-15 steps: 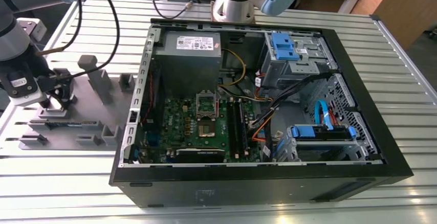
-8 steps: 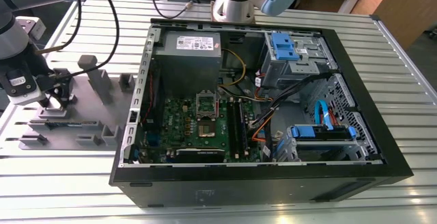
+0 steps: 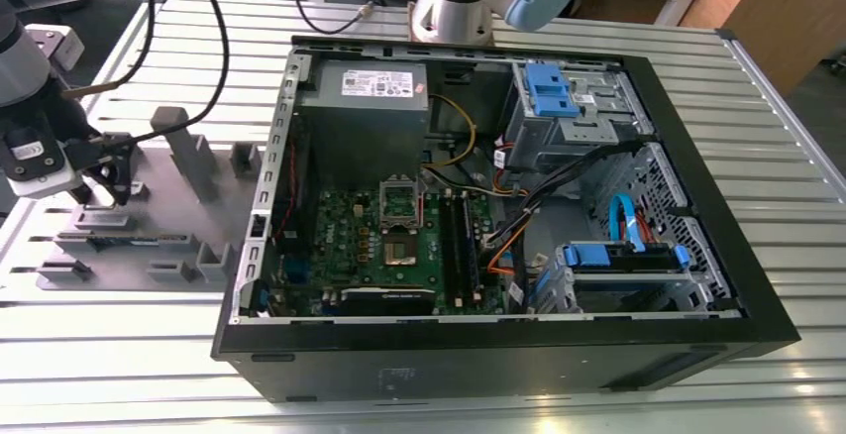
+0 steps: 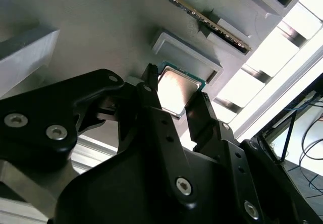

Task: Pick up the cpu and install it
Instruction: 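Pick up the cpu and move it towards the insertion slot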

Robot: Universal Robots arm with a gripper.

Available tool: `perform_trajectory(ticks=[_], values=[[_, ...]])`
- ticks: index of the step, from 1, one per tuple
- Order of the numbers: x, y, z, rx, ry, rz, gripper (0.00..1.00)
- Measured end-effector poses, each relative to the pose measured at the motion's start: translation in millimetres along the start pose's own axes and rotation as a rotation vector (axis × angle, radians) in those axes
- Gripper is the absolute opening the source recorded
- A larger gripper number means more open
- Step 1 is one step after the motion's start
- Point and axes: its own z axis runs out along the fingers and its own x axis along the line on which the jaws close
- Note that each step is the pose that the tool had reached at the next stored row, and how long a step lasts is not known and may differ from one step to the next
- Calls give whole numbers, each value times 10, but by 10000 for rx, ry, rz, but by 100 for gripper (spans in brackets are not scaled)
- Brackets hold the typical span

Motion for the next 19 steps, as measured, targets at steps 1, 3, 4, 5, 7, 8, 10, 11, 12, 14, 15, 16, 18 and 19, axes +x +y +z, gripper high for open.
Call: perform_trajectory(ticks=[1, 3, 4, 5, 7, 8, 10, 11, 12, 14, 15, 16, 18, 19], values=[[0, 1, -3, -1, -2, 0, 47], [0, 0, -2, -2, -4, 0, 47], [0, 0, -3, -1, -8, -1, 47], [0, -1, -3, 1, -21, -2, 47], [0, -1, 1, 0, -62, -3, 47], [1, 0, 3, 0, -73, -3, 47], [2, 0, 4, -1, -78, -3, 47], [2, 0, 4, 0, -78, -3, 47], [3, 0, 6, 0, -78, -3, 47], [5, -1, 14, -1, -79, -3, 47], [5, -1, 17, 1, -77, -3, 47], [5, -1, 21, 1, -77, -3, 47], [5, -1, 32, 0, -78, -3, 47], [5, -1, 36, 0, -77, -3, 47]])
